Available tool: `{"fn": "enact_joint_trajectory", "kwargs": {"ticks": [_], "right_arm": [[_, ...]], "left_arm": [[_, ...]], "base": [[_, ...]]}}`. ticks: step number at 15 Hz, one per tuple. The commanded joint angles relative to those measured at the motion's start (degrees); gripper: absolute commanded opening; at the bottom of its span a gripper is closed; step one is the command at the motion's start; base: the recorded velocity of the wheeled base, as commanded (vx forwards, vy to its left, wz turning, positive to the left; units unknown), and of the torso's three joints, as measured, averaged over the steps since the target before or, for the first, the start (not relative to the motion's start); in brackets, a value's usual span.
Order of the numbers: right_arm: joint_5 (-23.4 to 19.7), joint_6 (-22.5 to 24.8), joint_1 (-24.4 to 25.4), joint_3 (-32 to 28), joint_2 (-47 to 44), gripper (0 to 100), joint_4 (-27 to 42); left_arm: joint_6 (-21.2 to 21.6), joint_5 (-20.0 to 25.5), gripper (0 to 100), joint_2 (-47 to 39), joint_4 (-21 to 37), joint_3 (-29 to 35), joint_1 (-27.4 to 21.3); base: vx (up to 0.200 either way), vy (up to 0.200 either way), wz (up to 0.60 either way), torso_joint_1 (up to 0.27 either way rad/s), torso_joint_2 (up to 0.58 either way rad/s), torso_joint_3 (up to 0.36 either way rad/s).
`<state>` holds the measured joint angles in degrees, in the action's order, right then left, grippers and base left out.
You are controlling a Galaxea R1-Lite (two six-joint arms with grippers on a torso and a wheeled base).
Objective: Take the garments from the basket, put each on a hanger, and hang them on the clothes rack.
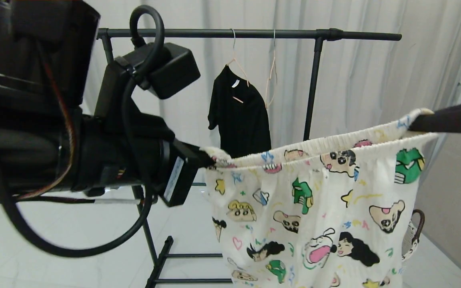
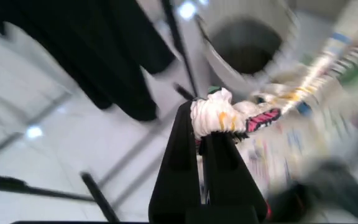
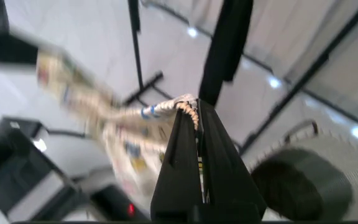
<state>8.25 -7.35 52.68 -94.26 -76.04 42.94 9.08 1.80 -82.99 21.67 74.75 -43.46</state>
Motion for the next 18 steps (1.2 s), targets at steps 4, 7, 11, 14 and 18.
{"fn": "enact_joint_trajectory", "kwargs": {"ticks": [4, 7, 11, 14, 18], "right_arm": [[-2.8, 0.85, -1.79, -0.22, -7.54, 0, -11.38], [-2.8, 1.29, -2.93, -0.14, -7.8, 0, -11.47], [-1.75, 1.55, -5.83, 0.74, -6.04, 0, -9.19], [0.01, 1.46, -5.57, 3.12, -0.77, 0, -0.04], [-0.08, 1.2, -2.31, 4.7, 0.63, 0, 2.59]], "left_arm": [[-12.25, 3.56, 0, 3.63, 6.27, 0.13, -9.63], [-18.31, 3.65, 0, 3.98, 6.27, 0.75, -11.56], [-17.52, -1.54, 0, 3.36, 6.27, 1.54, -8.4], [-17.61, -14.9, 0, -2.44, 6.01, 6.72, -4.44], [-17.7, -16.22, 0, -4.98, 5.57, 11.29, -4.27]], "base": [[0.0, 0.0, 0.0, 0.0, 0.0, 0.0], [0.0, 0.0, 0.0, 0.0, 0.0, 0.0], [0.0, 0.0, 0.0, 0.0, 0.0, 0.0], [0.0, 0.0, 0.0, 0.0, 0.0, 0.0], [0.0, 0.0, 0.0, 0.0, 0.0, 0.0]]}}
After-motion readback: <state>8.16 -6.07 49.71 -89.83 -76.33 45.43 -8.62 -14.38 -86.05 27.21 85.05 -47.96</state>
